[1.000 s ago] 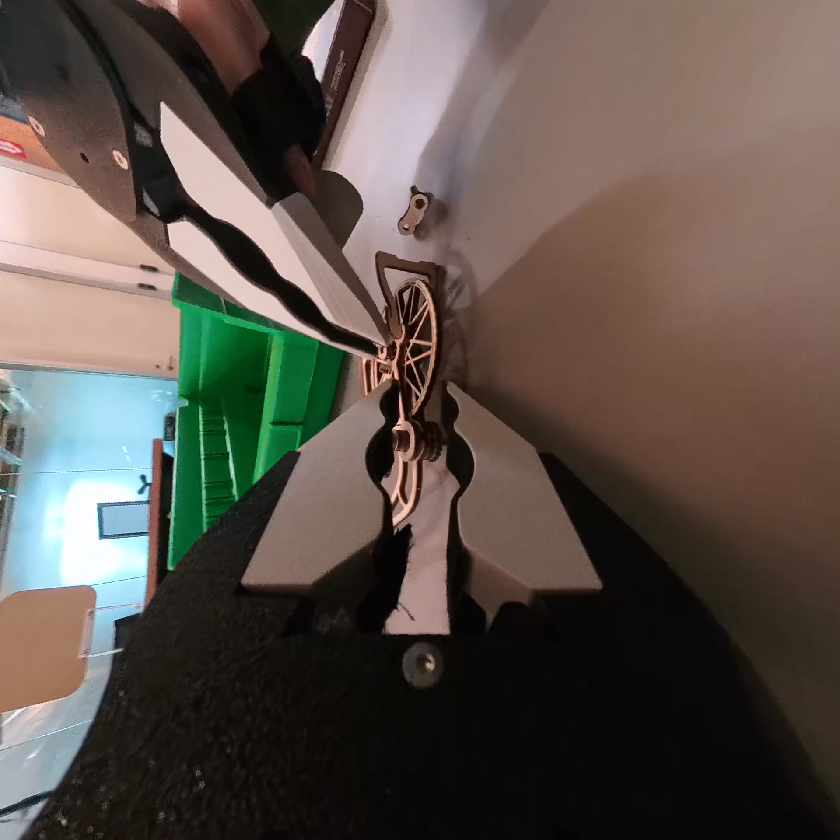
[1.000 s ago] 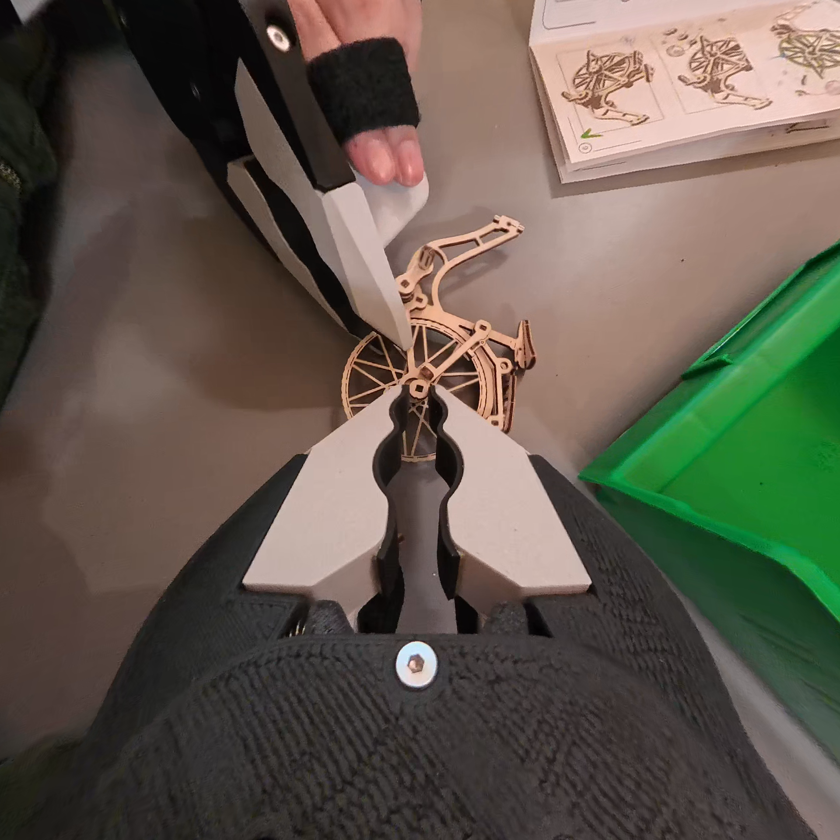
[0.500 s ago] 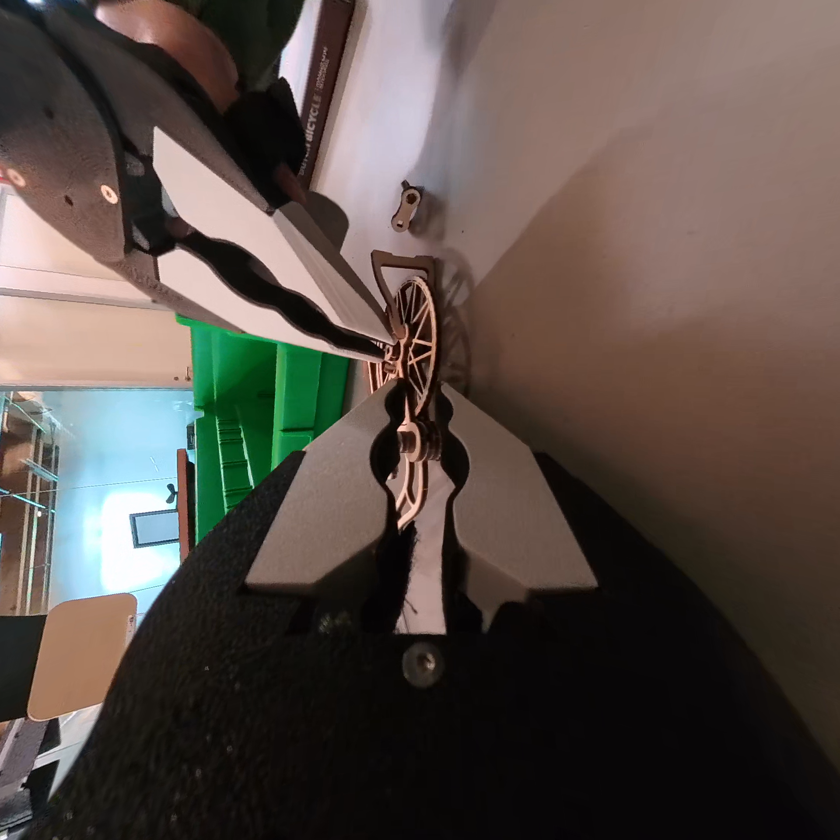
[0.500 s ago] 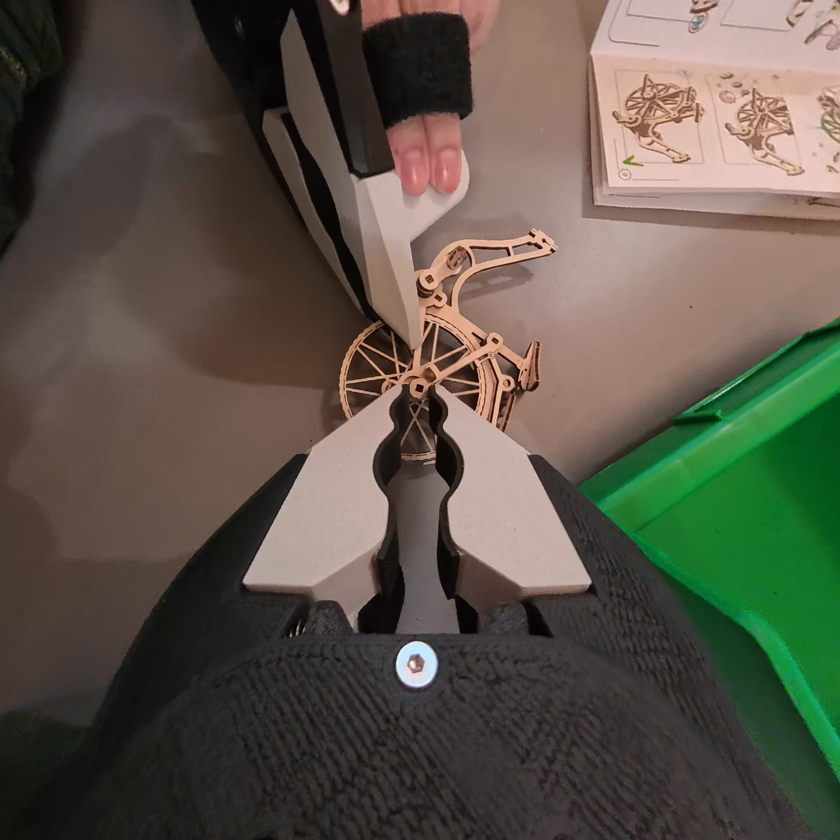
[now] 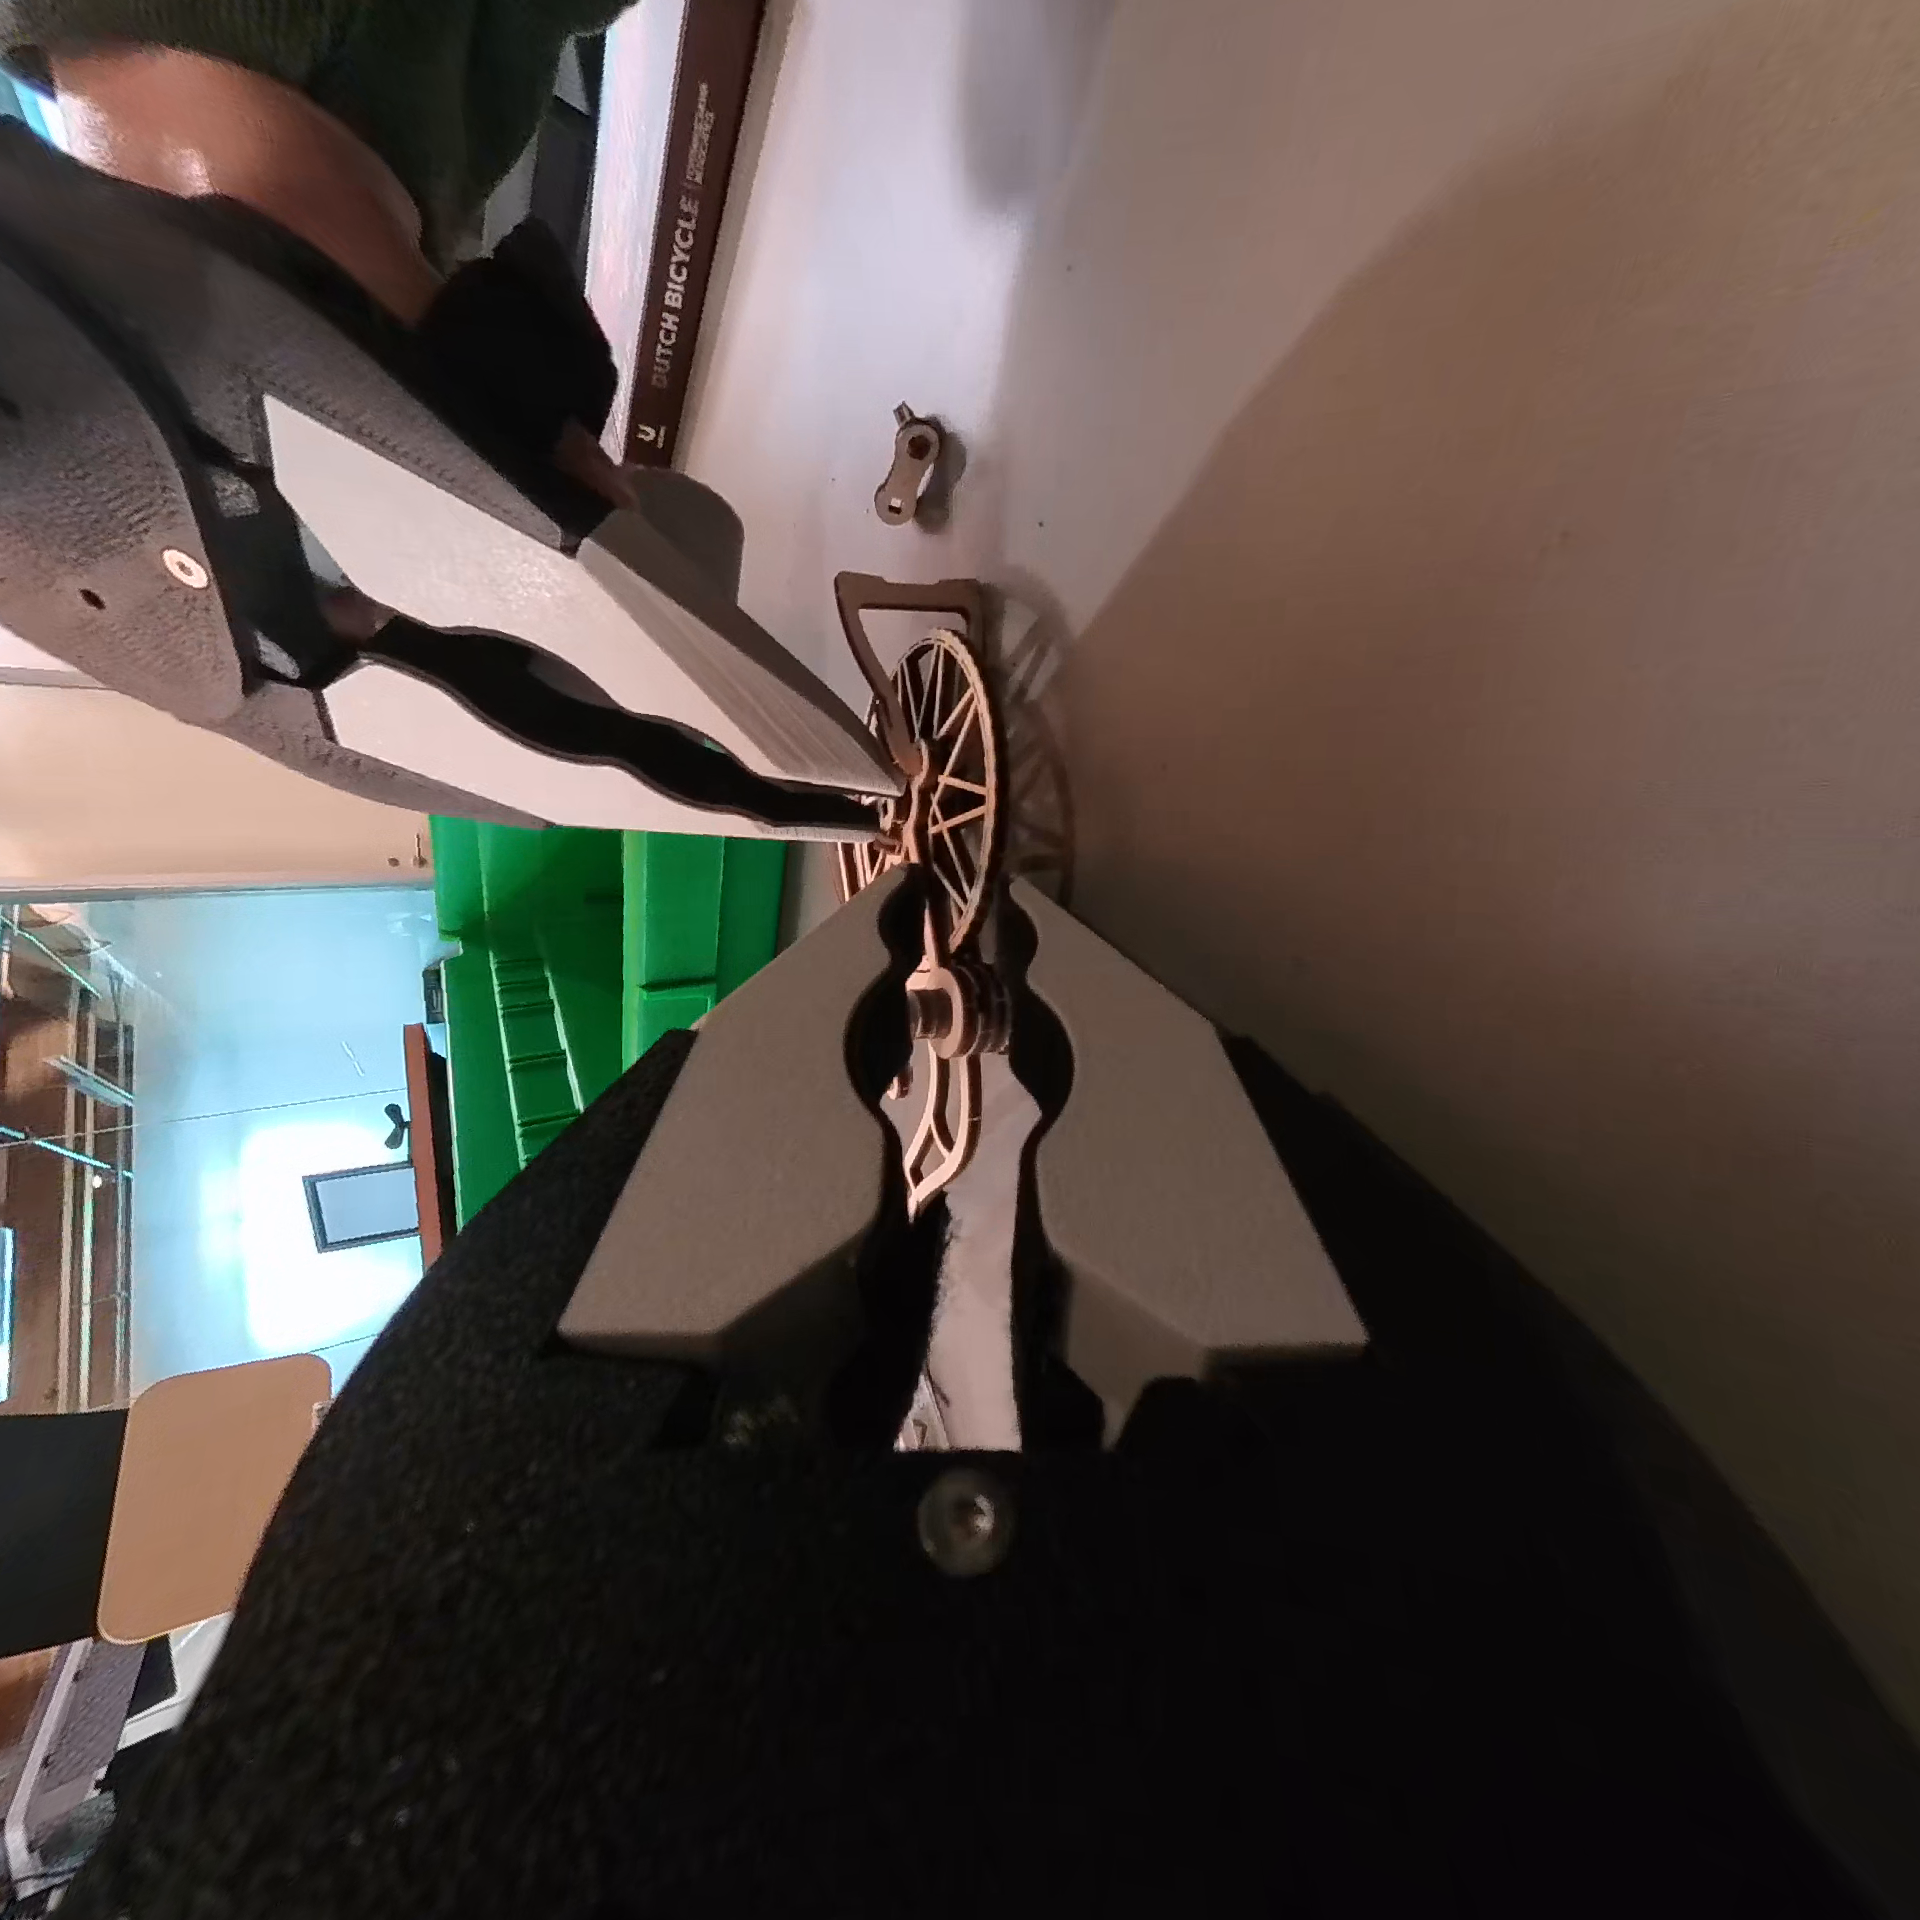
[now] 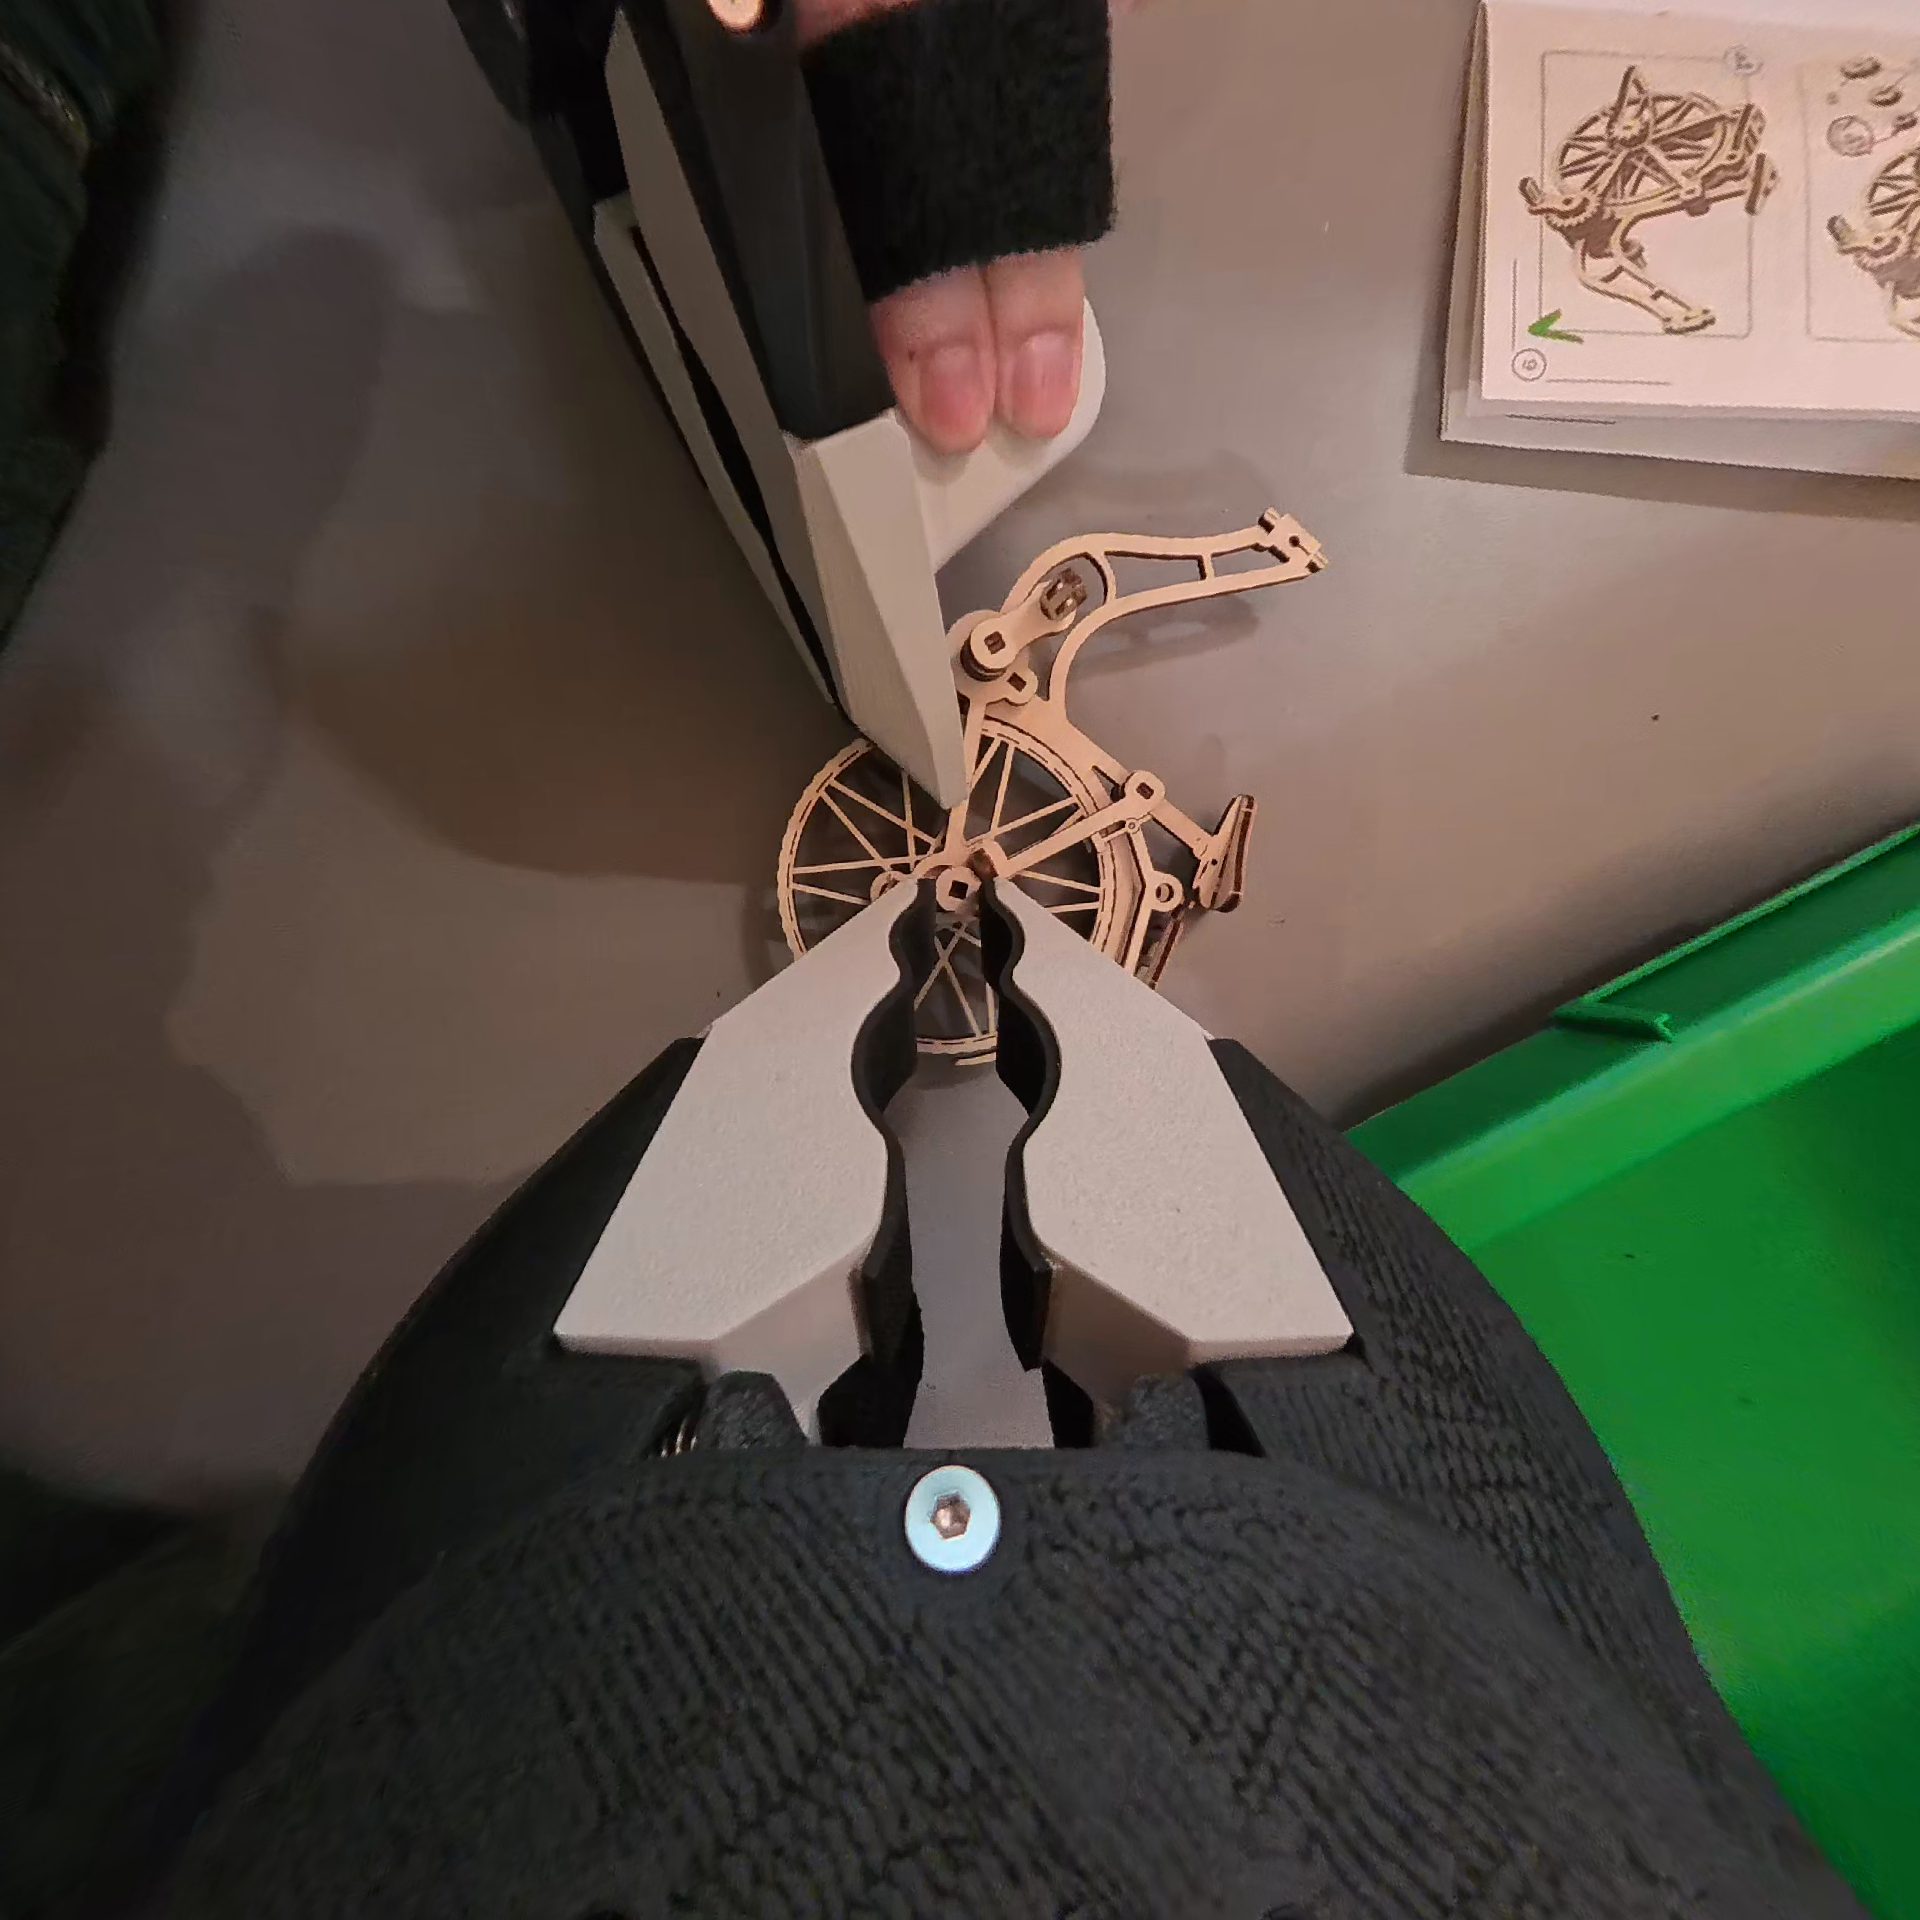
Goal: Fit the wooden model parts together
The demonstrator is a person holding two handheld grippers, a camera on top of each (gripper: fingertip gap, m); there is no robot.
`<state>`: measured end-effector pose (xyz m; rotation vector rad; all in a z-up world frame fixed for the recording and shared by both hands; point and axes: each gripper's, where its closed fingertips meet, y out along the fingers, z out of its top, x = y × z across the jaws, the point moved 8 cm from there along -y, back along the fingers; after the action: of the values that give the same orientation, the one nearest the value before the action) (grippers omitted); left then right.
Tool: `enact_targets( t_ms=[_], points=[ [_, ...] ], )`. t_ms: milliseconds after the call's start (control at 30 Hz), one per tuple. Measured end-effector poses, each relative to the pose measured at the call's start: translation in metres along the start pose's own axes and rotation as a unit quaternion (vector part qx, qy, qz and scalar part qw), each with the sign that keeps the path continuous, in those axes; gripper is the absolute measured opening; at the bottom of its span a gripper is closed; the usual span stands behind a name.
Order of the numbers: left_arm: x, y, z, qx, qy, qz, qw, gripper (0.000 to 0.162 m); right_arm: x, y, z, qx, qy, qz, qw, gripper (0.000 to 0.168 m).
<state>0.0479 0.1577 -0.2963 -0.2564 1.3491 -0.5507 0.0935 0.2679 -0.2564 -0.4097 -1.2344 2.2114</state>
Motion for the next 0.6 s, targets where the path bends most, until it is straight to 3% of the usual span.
enact_targets(
  t_ms=[233, 600],
  points=[
    [0.000, 0.000, 0.000, 0.000, 0.002, 0.003, 1.000, 0.010, 0.001, -0.003, -0.003, 0.016, 0.024, 0.007, 1.000, 0.010],
    [0.000, -0.001, -0.001, 0.001, 0.000, 0.008, 1.000, 0.010, 0.004, -0.009, -0.011, 0.132, 0.150, -0.015, 0.980, 0.011]
  ],
)
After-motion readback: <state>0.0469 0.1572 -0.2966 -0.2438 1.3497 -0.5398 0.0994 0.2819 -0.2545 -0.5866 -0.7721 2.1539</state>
